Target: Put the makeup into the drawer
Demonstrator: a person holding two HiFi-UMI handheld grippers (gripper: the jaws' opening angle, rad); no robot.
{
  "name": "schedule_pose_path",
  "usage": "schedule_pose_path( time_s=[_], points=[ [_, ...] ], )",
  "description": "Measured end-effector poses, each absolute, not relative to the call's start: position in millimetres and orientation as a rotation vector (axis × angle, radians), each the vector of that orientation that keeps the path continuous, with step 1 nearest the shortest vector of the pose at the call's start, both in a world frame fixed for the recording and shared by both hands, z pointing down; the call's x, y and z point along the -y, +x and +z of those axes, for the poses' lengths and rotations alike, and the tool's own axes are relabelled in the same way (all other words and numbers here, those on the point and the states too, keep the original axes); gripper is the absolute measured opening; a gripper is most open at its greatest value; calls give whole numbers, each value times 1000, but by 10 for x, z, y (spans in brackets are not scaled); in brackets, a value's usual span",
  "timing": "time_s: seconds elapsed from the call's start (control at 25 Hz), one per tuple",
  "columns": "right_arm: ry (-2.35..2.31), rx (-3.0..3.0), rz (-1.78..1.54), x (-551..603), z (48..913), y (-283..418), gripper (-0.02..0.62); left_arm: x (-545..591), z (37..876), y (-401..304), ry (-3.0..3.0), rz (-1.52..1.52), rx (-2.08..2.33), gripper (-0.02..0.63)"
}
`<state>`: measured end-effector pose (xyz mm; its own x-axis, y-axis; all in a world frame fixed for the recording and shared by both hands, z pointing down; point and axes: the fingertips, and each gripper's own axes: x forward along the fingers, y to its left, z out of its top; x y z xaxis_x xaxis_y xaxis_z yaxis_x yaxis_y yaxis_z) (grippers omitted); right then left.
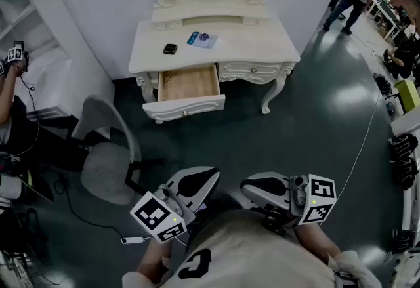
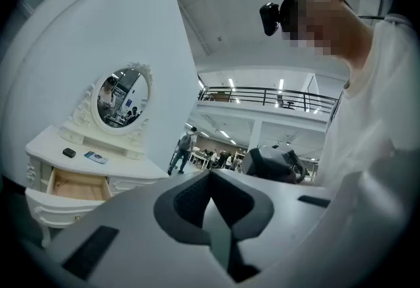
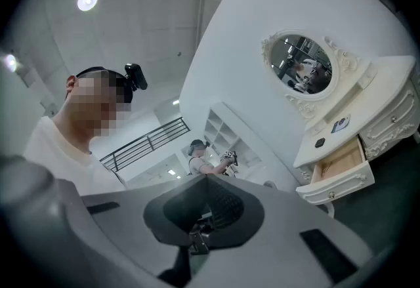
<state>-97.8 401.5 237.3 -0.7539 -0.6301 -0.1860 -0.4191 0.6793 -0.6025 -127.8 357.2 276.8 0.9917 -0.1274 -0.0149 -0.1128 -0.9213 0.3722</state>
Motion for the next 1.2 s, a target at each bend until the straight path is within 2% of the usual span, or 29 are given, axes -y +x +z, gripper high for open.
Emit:
schedule_pose_path(
  time_s=[0.32, 0.76, 0.96, 1.2],
  points=[
    [-852, -2534, -806, -4118, 2467, -1129, 26, -3745, 2682, -1272, 2743, -89, 108, 55],
    [-845, -2583, -740, -4239, 2411, -904, 28, -3867, 2593, -952, 2792, -59, 94, 55],
    [-822, -2563, -761, -4106, 2478, -536, 28, -3778, 2640, -616, 2786, -25, 143, 55],
    [-895, -2534, -744, -3803, 2504, 200, 28, -3590, 2594, 114, 2816, 43, 115, 55]
  ],
)
